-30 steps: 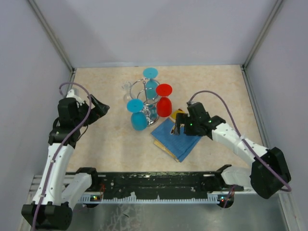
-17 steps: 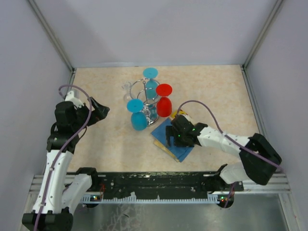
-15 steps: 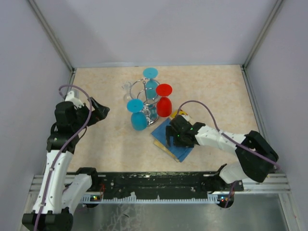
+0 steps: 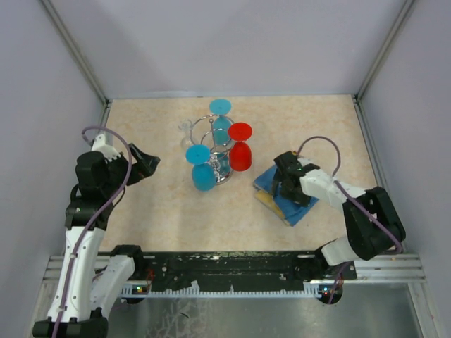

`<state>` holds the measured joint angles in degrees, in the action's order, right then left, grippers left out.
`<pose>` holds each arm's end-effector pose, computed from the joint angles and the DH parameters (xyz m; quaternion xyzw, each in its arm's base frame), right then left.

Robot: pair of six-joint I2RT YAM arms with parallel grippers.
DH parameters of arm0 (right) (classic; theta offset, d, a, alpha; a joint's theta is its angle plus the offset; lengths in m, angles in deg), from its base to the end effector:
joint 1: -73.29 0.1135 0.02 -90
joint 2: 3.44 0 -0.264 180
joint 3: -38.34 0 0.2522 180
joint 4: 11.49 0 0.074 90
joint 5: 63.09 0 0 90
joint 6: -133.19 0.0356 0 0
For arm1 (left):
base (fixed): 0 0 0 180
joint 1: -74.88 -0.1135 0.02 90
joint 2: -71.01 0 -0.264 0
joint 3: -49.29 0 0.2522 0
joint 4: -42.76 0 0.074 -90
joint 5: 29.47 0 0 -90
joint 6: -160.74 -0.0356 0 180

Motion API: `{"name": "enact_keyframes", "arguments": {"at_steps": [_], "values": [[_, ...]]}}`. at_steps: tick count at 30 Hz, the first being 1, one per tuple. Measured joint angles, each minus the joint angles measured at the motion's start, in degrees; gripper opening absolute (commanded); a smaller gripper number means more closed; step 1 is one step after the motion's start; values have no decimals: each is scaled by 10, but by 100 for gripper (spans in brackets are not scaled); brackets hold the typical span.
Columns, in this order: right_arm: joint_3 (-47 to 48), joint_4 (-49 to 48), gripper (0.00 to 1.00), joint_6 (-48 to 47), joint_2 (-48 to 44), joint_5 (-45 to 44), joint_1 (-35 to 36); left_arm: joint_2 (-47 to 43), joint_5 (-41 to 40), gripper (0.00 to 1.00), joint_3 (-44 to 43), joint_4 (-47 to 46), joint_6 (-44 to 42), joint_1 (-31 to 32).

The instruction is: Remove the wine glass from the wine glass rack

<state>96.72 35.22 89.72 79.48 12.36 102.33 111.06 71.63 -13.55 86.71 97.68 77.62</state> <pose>0.2244 0.1144 0.1680 0.1692 0.9642 0.0003 0.2043 0.1515 -0.0141 0.3417 -0.1187 0.8143 -0.2212 0.5234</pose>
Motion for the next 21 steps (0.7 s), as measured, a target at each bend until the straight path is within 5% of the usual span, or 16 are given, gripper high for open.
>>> {"name": "enact_keyframes", "arguments": {"at_steps": [7,13,21], "values": [[20,43,99,-50,-2,-35,-155,-7,9,100,0,3,4,0],[224,78,99,-107,196,-59,-240,-7,4,100,0,7,5,0],[381,85,99,-131,312,-20,-367,-7,-13,100,0,18,4,0]]}}
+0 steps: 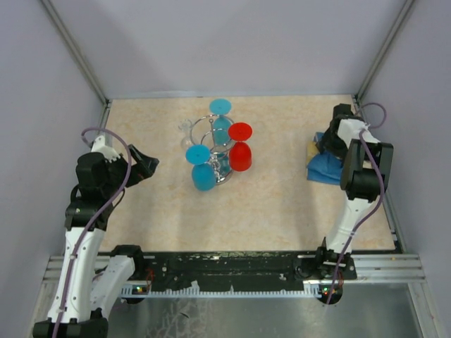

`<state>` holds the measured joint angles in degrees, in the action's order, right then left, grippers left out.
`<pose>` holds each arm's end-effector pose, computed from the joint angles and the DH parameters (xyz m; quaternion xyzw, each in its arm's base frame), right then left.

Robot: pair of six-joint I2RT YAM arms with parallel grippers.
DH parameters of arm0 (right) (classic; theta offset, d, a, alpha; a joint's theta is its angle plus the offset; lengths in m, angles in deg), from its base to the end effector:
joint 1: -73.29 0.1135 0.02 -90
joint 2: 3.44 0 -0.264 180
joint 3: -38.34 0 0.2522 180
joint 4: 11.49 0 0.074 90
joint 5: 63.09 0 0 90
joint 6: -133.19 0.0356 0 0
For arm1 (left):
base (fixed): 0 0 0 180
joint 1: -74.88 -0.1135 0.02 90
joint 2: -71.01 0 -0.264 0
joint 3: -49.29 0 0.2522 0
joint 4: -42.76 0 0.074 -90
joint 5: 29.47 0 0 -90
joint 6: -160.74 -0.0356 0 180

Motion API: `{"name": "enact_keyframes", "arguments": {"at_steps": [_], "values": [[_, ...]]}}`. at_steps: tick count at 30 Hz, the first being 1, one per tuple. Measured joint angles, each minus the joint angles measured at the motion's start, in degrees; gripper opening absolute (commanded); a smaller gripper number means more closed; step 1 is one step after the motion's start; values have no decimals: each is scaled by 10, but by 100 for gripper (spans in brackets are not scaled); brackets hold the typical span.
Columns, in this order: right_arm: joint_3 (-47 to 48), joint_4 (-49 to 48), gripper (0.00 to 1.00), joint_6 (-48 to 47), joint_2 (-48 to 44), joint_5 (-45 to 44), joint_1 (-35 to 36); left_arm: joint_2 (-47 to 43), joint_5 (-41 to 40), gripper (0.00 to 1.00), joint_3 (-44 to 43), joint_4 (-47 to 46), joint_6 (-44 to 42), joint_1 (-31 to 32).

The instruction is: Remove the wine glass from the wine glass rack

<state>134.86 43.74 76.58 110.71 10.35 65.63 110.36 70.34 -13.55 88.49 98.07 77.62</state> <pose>0.3953 -0.0634 0.1747 0.3632 0.9089 -0.1060 0.1755 0.1477 -0.0131 0.3401 -0.1296 0.8183 -0.2126 0.5180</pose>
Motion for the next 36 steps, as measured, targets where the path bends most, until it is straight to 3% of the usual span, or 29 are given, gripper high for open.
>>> {"name": "enact_keyframes", "arguments": {"at_steps": [4,13,19,22,24,27,32,36], "values": [[66,8,99,-9,45,-3,-37,8,-3,100,0,2,-3,0],[77,14,99,-32,47,-96,-44,15,-9,100,0,2,-4,0],[45,11,99,-60,-41,-114,9,36,-20,100,0,0,-4,0],[-46,-59,93,-69,-192,-3,68,52,-31,99,-8,3,-5,0],[-96,-111,73,-57,-291,105,91,66,-34,99,-21,3,-5,0],[-101,-179,54,-27,-344,249,85,76,-33,98,-35,0,-5,0],[-101,-260,52,25,-315,413,103,77,-27,96,-37,-6,-4,0],[-102,-274,49,47,-293,484,147,91,-12,92,-42,-16,-1,0]]}}
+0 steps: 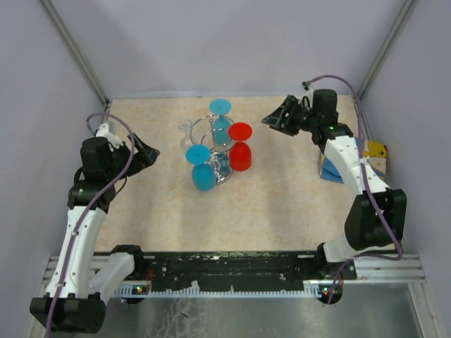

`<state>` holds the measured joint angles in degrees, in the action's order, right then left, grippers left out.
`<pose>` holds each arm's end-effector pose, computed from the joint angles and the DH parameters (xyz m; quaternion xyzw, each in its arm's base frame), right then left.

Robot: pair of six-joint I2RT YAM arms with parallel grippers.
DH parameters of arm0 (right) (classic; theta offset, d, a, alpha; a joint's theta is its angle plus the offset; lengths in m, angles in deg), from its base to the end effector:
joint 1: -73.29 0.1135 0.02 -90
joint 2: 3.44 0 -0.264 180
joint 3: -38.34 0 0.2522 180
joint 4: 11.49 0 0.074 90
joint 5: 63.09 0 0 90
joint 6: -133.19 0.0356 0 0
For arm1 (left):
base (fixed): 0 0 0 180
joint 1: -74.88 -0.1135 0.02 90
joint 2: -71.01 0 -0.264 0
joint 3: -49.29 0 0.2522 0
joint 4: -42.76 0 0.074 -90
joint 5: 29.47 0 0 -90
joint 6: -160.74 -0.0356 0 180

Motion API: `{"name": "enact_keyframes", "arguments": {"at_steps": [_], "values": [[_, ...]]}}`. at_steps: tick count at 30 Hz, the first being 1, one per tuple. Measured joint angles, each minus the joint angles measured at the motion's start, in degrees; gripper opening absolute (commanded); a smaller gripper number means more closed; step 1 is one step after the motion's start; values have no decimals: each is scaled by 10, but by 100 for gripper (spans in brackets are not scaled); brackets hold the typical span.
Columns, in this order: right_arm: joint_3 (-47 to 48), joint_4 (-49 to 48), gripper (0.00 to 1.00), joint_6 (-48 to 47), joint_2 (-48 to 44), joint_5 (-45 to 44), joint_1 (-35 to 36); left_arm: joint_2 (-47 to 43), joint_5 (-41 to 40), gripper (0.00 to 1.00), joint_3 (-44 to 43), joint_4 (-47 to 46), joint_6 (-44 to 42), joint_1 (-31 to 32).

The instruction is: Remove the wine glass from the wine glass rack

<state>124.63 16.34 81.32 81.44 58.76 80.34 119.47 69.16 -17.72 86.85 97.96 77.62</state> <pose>0.3370 0.0606 0.3363 0.0797 0.8262 0.4099 0.3781 0.1821 -0.0141 0.3443 -0.1396 0.8328 -0.1989 0.4973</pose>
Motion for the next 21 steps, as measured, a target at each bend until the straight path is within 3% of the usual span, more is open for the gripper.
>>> {"name": "enact_keyframes", "arguments": {"at_steps": [8,21], "values": [[8,-27,47,24,24,61,64,15,21,92,-8,-11,2,0],[8,-51,43,37,24,73,79,2,26,92,-7,-17,2,0]]}}
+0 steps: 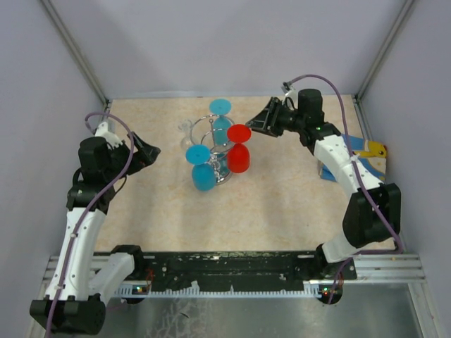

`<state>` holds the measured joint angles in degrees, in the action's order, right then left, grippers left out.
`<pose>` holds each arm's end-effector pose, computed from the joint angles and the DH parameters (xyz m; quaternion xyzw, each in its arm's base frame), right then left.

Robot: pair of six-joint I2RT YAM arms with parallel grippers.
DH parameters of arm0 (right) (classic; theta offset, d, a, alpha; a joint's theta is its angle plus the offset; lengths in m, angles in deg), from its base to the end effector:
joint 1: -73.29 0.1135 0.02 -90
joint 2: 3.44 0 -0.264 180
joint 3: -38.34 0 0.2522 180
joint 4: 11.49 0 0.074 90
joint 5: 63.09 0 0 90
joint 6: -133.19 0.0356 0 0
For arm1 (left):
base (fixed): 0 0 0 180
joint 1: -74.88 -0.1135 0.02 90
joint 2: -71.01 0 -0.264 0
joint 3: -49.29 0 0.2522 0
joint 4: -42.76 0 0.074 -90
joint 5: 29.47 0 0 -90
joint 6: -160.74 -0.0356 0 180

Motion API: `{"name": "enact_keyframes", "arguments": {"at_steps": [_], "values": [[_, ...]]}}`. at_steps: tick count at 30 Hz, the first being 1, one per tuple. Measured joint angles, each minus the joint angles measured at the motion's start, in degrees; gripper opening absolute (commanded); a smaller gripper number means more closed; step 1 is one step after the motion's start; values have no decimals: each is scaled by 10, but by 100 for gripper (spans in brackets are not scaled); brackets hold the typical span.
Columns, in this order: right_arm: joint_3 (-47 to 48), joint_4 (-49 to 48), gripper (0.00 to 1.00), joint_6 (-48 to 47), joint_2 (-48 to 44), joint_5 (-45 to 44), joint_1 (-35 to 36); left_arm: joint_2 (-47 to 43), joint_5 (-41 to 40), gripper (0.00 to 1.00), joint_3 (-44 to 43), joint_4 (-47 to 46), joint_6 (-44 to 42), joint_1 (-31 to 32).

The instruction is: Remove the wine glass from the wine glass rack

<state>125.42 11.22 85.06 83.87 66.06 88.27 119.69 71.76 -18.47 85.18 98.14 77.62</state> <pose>0.3356 0.1131 0.3366 0.0026 0.8069 0.4934 0.3248 0.1835 -0.0157 0.3511 -0.1250 0.8238 -0.2211 0.5068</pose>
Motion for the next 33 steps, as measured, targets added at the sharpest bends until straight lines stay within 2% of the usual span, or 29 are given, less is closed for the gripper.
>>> {"name": "enact_keyframes", "arguments": {"at_steps": [4,9,13,33], "values": [[0,-2,35,3,0,3,0,0,0,92,0,0,0,0],[-3,-17,33,9,-2,15,1,0,0,92,0,0,0,0],[-17,-27,25,14,-18,20,3,0,5,92,2,-3,0,0],[-63,-72,25,34,-49,51,7,6,13,92,9,-8,2,0]]}}
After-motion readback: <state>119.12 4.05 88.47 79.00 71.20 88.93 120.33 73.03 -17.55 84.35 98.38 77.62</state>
